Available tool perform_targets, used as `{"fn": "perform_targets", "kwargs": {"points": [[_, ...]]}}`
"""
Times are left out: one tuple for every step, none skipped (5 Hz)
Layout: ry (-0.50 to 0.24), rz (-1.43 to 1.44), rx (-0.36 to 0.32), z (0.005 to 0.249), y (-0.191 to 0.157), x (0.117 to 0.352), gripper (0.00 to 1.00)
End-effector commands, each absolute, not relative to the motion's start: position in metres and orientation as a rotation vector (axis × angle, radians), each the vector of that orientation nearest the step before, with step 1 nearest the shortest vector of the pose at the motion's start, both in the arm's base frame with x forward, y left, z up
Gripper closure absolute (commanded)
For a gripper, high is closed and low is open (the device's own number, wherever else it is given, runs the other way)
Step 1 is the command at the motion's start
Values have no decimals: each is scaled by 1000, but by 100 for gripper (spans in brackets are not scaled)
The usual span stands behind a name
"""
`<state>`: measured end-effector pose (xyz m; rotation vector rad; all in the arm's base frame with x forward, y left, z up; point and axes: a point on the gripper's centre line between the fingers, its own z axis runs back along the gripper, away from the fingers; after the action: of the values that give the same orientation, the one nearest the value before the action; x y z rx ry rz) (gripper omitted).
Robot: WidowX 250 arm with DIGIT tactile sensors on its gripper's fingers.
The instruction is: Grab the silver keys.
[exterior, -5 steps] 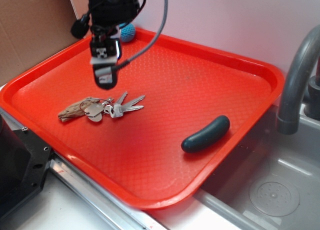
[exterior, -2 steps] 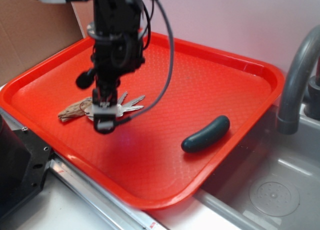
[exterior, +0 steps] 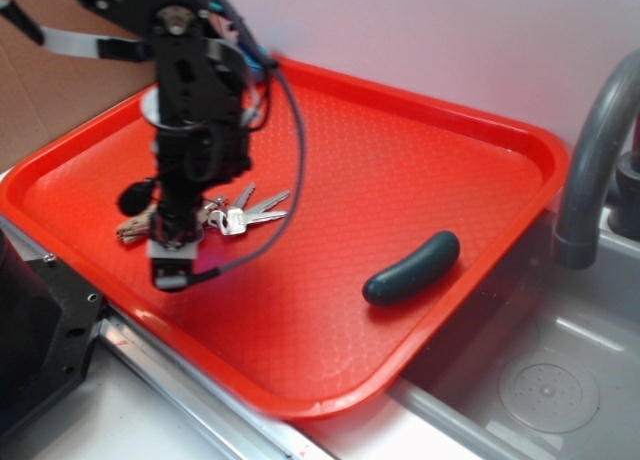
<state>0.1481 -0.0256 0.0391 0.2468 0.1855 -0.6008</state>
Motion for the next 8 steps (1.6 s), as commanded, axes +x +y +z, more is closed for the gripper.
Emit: {"fn": "perform_targets", "kwargs": {"points": [[141,-567,262,41,-17,159,100],[110,-613,255,35,-27,170,100],[95,-667,243,34,-39,176,100],[90,-650,198,40,-35,176,100],[70,-610,160,57,-26,182,100],[21,-520,76,95,-8,196,100],[4,-442,19,120,1,204,100],[-66,-397,-23,154,7,213,100]]}}
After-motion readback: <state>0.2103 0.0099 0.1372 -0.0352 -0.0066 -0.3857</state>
